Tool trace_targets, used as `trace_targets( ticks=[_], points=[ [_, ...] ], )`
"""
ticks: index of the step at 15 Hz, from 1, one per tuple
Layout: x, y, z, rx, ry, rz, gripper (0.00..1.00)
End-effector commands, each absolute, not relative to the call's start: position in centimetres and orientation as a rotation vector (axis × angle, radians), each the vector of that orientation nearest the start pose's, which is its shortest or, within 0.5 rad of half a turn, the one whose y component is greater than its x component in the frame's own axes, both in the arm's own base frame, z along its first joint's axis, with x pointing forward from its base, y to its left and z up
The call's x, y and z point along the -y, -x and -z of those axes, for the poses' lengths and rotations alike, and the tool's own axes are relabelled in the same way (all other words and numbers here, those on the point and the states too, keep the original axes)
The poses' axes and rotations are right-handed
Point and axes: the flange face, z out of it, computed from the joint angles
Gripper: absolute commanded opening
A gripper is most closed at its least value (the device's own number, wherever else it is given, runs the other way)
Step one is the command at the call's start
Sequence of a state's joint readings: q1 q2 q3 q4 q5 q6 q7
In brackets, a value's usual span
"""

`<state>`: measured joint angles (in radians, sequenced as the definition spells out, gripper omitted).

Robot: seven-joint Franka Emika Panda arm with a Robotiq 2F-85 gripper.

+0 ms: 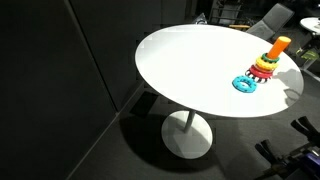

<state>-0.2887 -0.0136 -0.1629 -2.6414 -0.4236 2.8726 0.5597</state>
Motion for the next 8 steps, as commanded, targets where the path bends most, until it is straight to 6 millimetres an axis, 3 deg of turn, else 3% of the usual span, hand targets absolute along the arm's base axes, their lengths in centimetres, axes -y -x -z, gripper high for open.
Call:
trace_targets(
  ticks=[1,8],
  points=[
    [18.3,-41.3,-25.8,-0.993,3.111,0.395,0.48],
    [18.9,-41.6,-23.4,-0.985,3.111,0.403,0.48]
  ],
)
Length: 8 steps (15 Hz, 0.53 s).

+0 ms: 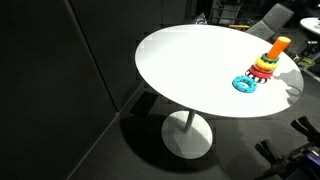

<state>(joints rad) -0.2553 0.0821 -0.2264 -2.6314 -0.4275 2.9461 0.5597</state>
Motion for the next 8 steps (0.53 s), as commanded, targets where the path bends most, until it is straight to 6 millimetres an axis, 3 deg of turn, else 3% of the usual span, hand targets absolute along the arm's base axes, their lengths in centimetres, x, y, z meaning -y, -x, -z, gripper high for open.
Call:
trace_targets(
  ticks=[1,8],
  points=[
    [19.0,-41.7,-23.1,-0.983,3.112,0.408,0.48],
    [19.9,-42.4,-21.2,-0.955,3.142,0.404,0.48]
  ],
)
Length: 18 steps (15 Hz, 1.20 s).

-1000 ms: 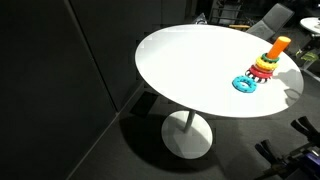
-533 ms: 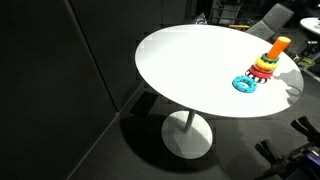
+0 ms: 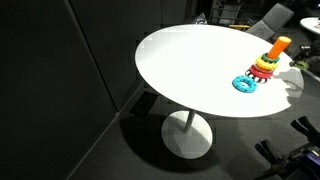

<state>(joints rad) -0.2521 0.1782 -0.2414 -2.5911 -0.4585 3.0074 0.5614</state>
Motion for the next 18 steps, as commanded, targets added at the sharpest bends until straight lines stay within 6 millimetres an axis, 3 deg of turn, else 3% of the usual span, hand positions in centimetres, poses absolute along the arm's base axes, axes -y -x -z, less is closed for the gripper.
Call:
trace_targets(
  ticks=[1,3,4,5,6,12,18],
  points=[
    [20.0,-42.5,-20.9,-0.951,3.152,0.400,0.48],
    [20.2,-42.6,-20.6,-0.936,3.166,0.395,0.48],
    [20.2,-42.6,-20.5,-0.928,3.172,0.390,0.82],
    [20.2,-42.7,-20.4,-0.924,3.175,0.387,0.94],
    [20.1,-42.7,-20.3,-0.919,3.178,0.385,0.99],
    [18.7,-42.7,-20.6,-0.882,3.176,0.357,1.00],
    [16.4,-43.3,-22.9,-0.820,3.136,0.396,1.00]
  ],
)
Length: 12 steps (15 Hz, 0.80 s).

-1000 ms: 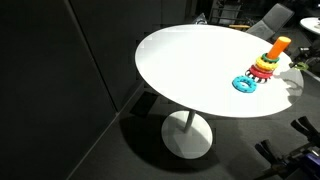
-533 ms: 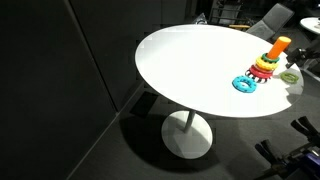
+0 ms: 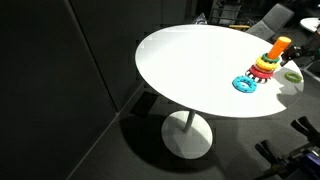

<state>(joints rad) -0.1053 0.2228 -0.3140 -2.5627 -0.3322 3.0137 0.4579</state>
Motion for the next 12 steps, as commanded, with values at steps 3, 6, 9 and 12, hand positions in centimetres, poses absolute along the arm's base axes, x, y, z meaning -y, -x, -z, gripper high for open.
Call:
trace_targets(
  ticks=[3,6,9,12],
  points=[
    [15.3,-43.6,-24.3,-0.783,3.130,0.426,1.00],
    [14.4,-43.4,-25.5,-0.758,3.119,0.422,1.00],
    [13.4,-42.9,-26.4,-0.713,3.108,0.385,1.00],
    [12.3,-42.4,-27.4,-0.660,3.090,0.317,1.00]
  ],
)
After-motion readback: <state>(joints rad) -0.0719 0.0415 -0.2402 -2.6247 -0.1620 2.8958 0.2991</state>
